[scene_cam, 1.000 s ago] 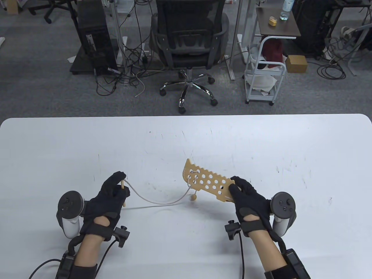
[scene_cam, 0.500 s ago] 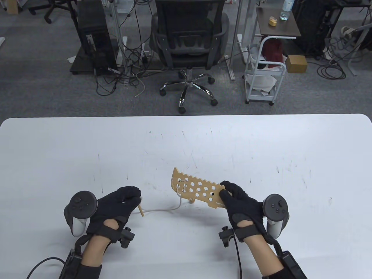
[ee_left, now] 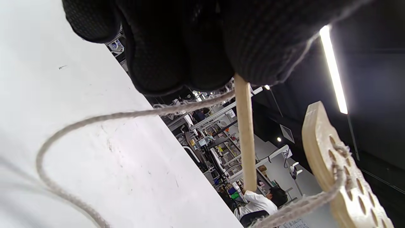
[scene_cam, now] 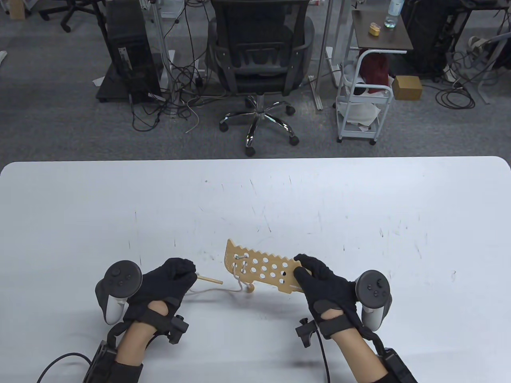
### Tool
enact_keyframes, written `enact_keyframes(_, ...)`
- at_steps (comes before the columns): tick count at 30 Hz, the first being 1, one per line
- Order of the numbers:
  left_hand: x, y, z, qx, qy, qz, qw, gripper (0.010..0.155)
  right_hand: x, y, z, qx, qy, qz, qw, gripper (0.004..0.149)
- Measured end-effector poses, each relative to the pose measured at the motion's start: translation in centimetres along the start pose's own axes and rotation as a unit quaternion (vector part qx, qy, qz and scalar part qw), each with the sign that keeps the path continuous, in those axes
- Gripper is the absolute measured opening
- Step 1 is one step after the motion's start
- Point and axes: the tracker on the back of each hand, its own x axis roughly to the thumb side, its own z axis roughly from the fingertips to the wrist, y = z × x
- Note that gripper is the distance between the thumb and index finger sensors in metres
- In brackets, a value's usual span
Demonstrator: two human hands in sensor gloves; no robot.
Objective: Thread rope through all holes on crocodile lacing toy
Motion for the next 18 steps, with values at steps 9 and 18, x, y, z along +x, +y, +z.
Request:
enact_keyframes(9, -0.8, -1.5, -0.3, -0.057, 0.004, 0.12, 0.991, 0.042, 0.8, 1.2, 0.6, 0.033, -0.018, -0.034, 0.999, 0.048)
enact_keyframes(18, -0.7, -3.2, -0.6, -0.15, -0.023, 0.233, 0.961, 0.042, 1.1, 2.0, 0.9, 0.057, -0.016, -0.075, 0.995, 0.048)
